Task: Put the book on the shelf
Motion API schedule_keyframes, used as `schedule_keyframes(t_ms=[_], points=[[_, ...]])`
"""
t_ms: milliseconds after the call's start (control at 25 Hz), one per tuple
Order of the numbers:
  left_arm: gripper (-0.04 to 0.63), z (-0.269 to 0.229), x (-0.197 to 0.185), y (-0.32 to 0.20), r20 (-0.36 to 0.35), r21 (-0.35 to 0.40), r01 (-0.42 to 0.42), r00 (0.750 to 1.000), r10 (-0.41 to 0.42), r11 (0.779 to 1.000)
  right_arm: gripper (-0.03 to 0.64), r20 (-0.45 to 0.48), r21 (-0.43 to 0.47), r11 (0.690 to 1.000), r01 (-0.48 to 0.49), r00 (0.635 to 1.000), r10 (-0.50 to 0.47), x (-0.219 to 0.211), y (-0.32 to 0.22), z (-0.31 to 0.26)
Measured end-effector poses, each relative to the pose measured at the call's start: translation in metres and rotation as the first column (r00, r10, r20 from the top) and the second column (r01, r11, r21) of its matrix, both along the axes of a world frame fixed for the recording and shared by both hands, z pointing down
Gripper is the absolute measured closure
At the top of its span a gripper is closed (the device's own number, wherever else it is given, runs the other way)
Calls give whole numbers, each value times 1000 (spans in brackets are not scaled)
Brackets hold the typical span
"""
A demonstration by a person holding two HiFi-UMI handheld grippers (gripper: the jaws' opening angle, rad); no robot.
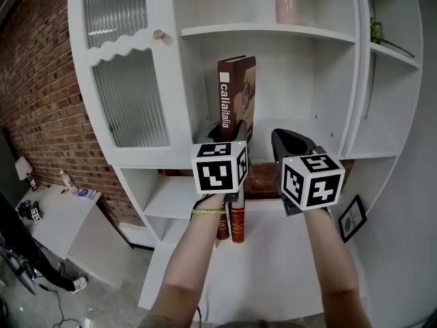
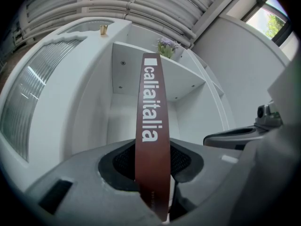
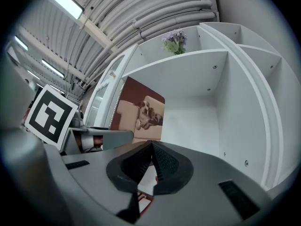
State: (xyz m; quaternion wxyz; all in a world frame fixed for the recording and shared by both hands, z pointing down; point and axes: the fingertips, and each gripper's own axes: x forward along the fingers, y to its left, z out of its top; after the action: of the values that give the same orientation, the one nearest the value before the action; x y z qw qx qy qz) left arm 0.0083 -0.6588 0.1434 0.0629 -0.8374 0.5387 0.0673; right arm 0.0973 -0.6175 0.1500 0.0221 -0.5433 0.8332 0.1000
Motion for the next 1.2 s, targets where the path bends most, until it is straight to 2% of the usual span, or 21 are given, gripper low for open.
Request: schedule_keyframes(t_ms=[520,800,1000,1200], points=[[449,1,11,-33,-16,-45,12,1000,-13,999,611,-3,-15,1000,-16,1000,16,8,-13,6],[449,5,18,-49,0,-83,18,1000,-18,996,611,3,-26,999,-19,1000,19,10,-17,12],[449,10,20,-56,51,-107,37,998,-32,994,611,6,-31,999,-17,1000,18,6,-19,13],[449,10,20,-56,47,-107,30,999,-25,994,611,4,-27,1000,-15,1000,15,3,-18,12]])
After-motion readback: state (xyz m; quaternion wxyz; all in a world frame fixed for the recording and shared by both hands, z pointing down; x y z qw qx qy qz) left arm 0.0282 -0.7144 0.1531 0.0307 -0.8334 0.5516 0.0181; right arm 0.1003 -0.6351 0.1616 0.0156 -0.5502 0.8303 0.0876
